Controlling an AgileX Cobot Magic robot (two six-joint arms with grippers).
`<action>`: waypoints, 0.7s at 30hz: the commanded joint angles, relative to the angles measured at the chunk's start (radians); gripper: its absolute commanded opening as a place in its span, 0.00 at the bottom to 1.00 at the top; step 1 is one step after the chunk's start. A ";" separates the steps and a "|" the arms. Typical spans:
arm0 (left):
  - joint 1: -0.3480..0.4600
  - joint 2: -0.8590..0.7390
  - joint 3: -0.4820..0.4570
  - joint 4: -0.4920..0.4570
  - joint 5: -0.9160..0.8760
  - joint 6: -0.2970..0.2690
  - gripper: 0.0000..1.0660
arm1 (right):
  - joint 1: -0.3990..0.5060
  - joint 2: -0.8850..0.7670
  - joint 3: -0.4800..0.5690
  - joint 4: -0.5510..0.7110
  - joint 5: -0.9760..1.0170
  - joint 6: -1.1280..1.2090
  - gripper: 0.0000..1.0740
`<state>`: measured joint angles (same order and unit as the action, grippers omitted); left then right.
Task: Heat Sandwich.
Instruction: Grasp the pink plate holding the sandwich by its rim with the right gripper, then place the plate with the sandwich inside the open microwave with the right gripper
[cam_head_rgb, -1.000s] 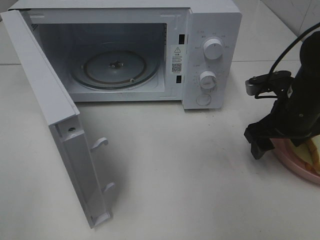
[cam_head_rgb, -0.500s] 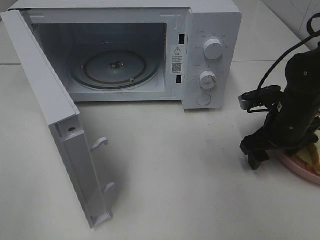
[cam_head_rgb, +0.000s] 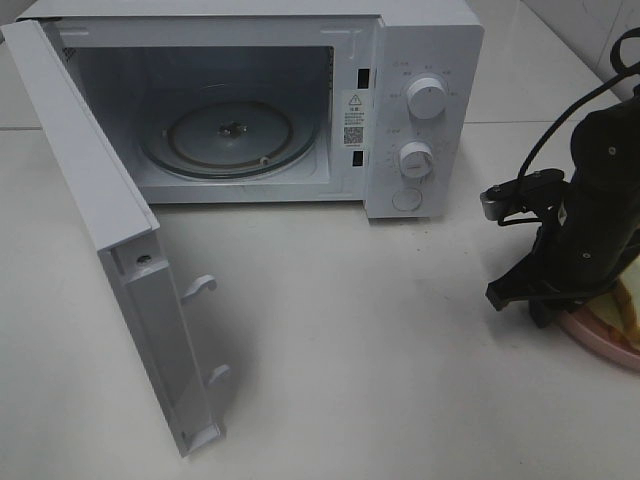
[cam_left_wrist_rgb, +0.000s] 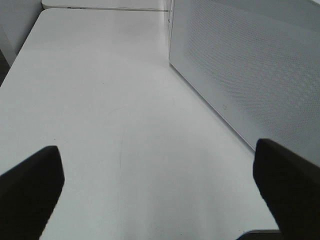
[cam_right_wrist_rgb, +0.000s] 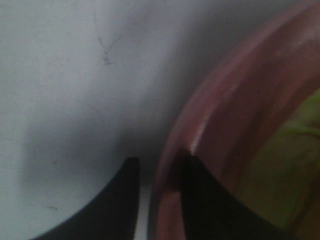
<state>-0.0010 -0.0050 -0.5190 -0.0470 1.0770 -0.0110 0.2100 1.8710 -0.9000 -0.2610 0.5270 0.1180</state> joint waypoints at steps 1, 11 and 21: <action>-0.001 -0.016 0.003 -0.002 -0.007 -0.008 0.92 | -0.002 0.001 -0.001 -0.022 0.019 0.027 0.00; -0.001 -0.016 0.003 -0.002 -0.007 -0.008 0.92 | 0.000 0.001 -0.001 -0.032 0.043 0.030 0.00; -0.001 -0.016 0.003 -0.002 -0.007 -0.008 0.92 | 0.031 0.000 -0.001 -0.162 0.140 0.149 0.00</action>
<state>-0.0010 -0.0050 -0.5190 -0.0470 1.0770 -0.0110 0.2420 1.8690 -0.9030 -0.4110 0.6360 0.2420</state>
